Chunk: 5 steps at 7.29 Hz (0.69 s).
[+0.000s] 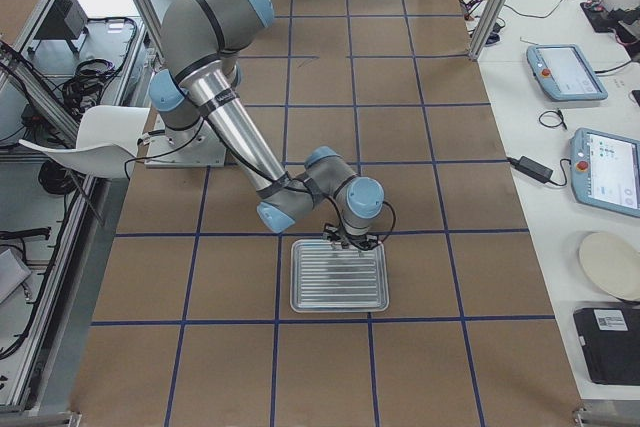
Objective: Place bearing gear from tray to pile
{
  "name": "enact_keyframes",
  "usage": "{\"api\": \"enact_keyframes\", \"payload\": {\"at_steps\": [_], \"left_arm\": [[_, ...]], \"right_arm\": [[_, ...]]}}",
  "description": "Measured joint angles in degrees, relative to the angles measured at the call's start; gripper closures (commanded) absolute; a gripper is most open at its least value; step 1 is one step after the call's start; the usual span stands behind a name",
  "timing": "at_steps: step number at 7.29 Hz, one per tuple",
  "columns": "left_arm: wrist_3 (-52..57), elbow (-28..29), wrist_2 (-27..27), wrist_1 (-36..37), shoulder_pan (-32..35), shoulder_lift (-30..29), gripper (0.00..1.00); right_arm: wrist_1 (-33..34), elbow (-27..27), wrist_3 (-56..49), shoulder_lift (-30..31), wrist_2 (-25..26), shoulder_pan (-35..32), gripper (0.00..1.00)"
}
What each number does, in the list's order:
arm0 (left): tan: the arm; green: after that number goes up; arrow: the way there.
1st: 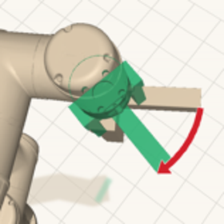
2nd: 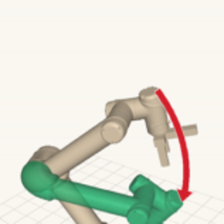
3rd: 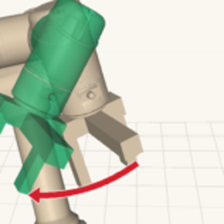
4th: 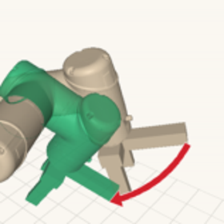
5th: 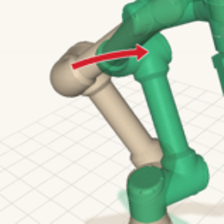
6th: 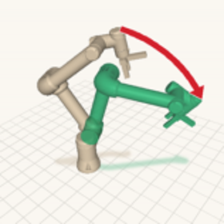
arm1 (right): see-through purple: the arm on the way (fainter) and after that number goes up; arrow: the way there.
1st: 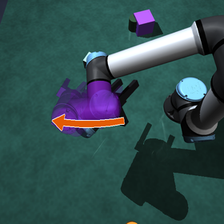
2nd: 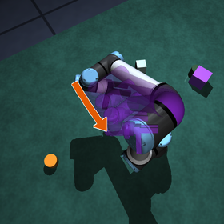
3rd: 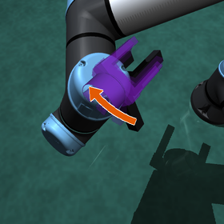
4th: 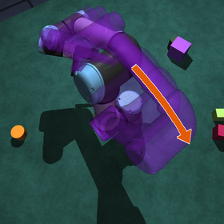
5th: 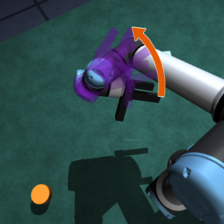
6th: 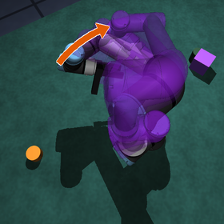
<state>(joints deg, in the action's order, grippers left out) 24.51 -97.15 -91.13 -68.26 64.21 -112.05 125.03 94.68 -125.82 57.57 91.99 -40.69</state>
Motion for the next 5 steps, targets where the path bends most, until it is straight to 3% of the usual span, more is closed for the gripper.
{"api": "enact_keyframes", "payload": {"at_steps": [2,5], "left_arm": [[7.7,-4.1,0.1,1.3,-7.5,0.0,1.0],[10.7,-8.1,0.2,2.7,-10.4,0.0,1.0]], "right_arm": [[-0.2,0.0,1.3,0.1,0.3,0.0,0.49],[-0.7,0.0,1.6,0.2,0.5,0.0,0.49]]}}
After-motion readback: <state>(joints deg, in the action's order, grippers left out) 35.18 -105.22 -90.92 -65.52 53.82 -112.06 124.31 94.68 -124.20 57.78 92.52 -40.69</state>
